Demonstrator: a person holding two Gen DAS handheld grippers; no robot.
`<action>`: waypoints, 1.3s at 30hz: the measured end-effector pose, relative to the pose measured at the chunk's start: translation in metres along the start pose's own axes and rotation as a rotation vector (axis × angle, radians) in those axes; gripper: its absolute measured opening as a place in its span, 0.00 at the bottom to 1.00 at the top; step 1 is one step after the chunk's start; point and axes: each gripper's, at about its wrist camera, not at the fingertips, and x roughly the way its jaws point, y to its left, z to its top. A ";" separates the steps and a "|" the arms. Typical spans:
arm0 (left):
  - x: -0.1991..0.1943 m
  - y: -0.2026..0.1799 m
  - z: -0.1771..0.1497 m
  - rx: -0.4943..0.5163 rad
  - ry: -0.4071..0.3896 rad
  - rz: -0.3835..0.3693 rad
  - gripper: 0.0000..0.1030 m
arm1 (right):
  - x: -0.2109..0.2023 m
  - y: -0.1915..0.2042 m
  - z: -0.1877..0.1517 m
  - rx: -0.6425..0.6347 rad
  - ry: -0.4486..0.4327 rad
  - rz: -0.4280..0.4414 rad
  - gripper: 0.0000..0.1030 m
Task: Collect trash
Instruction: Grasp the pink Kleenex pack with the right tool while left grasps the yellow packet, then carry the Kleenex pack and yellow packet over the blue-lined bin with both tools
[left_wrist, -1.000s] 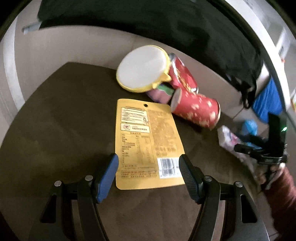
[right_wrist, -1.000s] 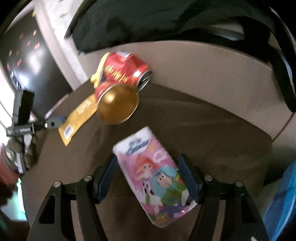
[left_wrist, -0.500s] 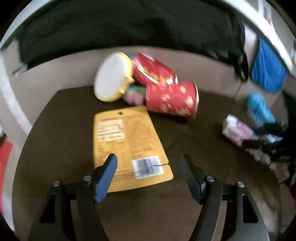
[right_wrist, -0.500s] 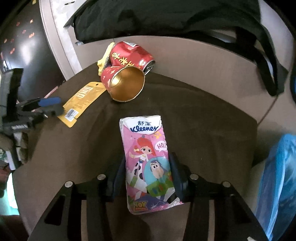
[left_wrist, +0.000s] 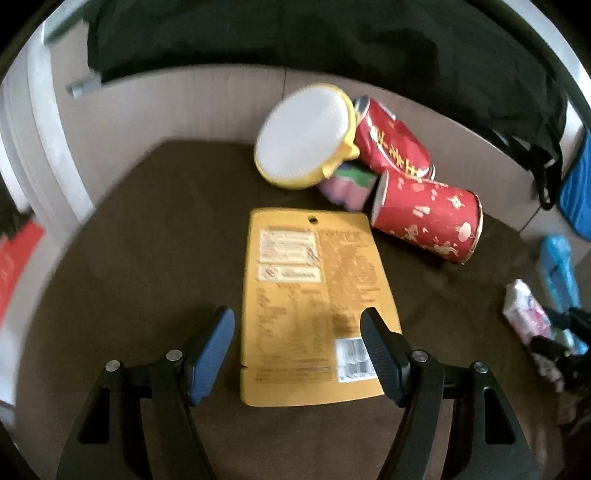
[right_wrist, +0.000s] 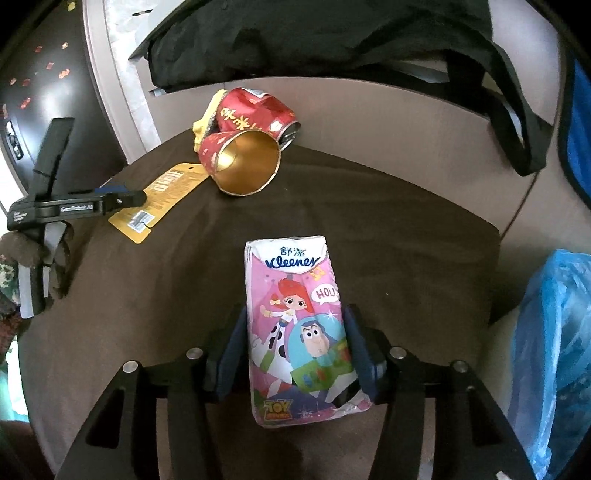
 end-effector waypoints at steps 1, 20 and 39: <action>0.001 -0.003 0.001 0.003 -0.017 -0.005 0.74 | 0.000 0.001 0.000 -0.001 -0.003 0.003 0.50; 0.005 -0.030 -0.006 0.023 -0.048 0.081 0.24 | -0.001 0.011 -0.003 -0.002 -0.010 0.010 0.57; -0.085 -0.072 -0.031 0.091 -0.247 -0.022 0.16 | 0.012 0.016 0.020 -0.023 0.021 -0.022 0.56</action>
